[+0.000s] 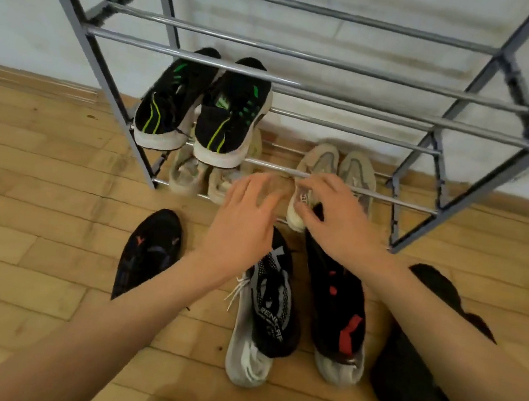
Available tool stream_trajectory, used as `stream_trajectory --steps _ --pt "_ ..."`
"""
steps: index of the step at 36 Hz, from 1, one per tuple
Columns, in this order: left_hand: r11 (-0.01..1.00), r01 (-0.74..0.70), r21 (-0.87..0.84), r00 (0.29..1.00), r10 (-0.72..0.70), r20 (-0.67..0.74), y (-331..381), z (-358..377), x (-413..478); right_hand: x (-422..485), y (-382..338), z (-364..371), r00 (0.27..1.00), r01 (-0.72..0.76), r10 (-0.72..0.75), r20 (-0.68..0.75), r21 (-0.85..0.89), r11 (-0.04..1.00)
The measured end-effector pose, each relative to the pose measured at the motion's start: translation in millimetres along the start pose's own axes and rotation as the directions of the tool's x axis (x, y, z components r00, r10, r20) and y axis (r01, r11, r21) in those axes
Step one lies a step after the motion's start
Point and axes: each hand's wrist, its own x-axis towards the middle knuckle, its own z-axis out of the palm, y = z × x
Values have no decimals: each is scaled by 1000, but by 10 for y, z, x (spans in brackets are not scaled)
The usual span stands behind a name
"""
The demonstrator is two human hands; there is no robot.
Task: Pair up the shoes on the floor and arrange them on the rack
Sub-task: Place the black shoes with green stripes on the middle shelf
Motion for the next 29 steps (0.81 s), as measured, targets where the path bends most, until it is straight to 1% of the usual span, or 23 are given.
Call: stream_trajectory --steps 2,4,7,10,12,13,15,17,18,20,22,25,26,29 --pt "999 -34 -41 997 37 74 202 125 -29 -301 152 -74 1000 -3 2 -7 -32 999" --pt "996 -57 -66 985 67 157 375 275 -50 -578 325 -125 999 -53 52 -11 -40 998" --pt "992 -92 -92 962 112 248 606 503 -77 -935 620 -169 983 -182 182 -4 -4 983" --pt "986 -131 -107 926 161 343 829 710 -133 -1228 929 -192 948 -317 317 30 -29 948" --pt "984 -131 -117 896 169 411 951 833 -201 -1402 1142 -199 909 -403 409 75 -84 911" --pt "984 -129 -122 879 171 446 1001 891 -243 -1483 1241 -197 878 -458 468 96 -109 882" --pt "980 -161 -114 847 196 495 1083 1007 -331 -1625 1403 -189 789 -586 601 126 -139 798" --pt "966 -242 -88 816 251 520 1154 1125 -406 -1743 1539 -173 699 -686 703 130 -155 711" --pt "956 -282 -75 800 278 532 1187 1179 -433 -1794 1598 -162 666 -718 735 125 -160 677" --pt "944 -328 -43 786 298 542 1245 1264 -451 -1883 1703 -139 624 -756 773 116 -163 634" --pt "937 -348 2 796 295 528 1282 1324 -438 -1943 1775 -108 608 -775 789 89 -149 614" --pt "929 -367 55 802 286 524 1310 1378 -388 -1953 1829 -53 603 -795 798 -4 -84 601" --pt "927 -371 65 801 284 527 1320 1388 -371 -1932 1846 -40 598 -800 801 -14 -64 596" --pt "914 -395 92 800 293 523 1358 1403 -326 -1846 1927 -36 556 -829 830 42 -44 558"
